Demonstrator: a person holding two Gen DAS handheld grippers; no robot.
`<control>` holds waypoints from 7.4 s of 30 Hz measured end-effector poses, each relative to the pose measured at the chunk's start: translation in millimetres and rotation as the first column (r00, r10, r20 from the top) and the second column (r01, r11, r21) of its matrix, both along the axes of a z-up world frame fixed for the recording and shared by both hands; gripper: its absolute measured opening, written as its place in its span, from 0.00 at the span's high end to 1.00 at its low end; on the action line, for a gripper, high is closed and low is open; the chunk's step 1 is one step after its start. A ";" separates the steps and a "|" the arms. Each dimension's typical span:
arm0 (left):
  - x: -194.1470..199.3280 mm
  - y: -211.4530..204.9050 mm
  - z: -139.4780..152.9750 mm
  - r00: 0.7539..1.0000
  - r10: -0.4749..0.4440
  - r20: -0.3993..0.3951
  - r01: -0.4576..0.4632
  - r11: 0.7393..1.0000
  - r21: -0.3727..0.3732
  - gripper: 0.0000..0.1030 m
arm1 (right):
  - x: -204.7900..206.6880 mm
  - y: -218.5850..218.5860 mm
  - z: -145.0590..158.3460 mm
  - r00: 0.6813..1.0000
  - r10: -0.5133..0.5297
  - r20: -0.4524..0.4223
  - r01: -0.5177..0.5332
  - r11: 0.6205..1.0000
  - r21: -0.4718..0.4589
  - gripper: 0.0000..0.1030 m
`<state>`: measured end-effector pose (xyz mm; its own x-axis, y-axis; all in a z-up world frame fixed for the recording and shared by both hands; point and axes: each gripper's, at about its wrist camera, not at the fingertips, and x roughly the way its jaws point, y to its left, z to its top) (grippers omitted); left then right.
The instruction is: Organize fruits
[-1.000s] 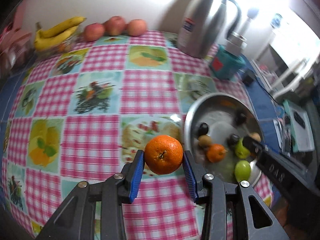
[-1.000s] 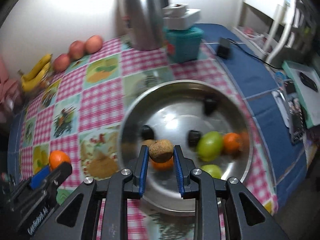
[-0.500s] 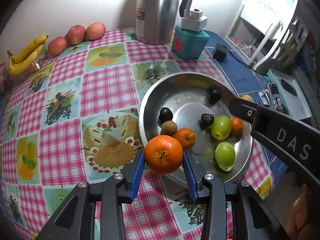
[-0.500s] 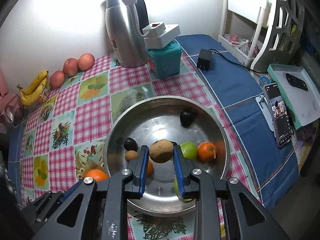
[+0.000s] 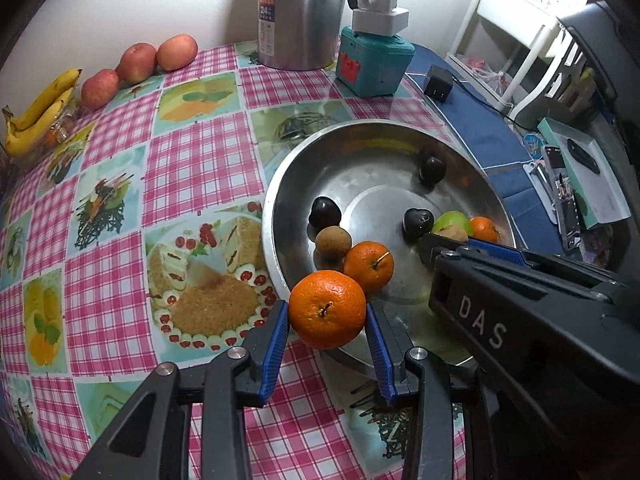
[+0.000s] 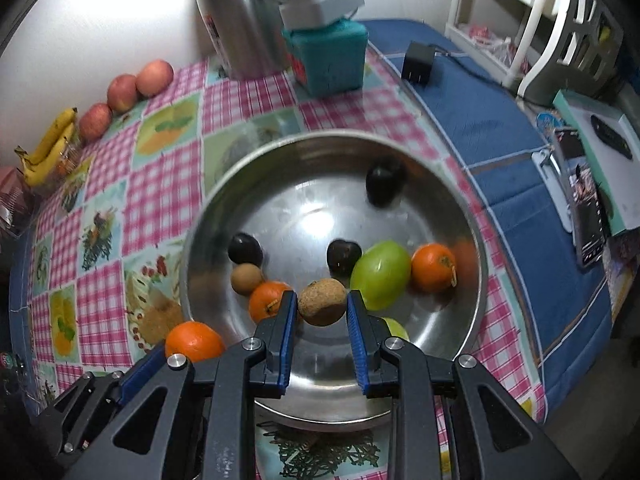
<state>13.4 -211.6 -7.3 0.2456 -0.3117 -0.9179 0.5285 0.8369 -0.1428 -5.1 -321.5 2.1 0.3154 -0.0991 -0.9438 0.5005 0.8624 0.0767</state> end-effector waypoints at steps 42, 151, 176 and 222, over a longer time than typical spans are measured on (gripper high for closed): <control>11.1 13.0 -0.5 0.998 0.062 -0.030 -0.061 0.998 0.021 0.41 | -0.3 -0.8 0.1 1.000 -0.019 -0.024 0.019 1.000 -0.004 0.65; -28.0 166.2 20.2 0.878 0.412 0.242 -0.470 0.838 0.278 0.00 | -55.2 83.3 9.8 0.976 0.196 0.094 -0.185 0.976 -0.114 0.05; -24.2 169.2 12.8 0.877 0.437 0.201 -0.478 0.835 0.271 0.00 | -55.4 86.8 17.5 0.967 0.211 0.144 -0.192 0.972 -0.136 0.05; -22.9 166.6 9.5 0.882 0.437 0.176 -0.470 0.841 0.268 0.00 | -54.5 88.4 15.0 0.965 0.224 0.134 -0.207 0.969 -0.134 0.05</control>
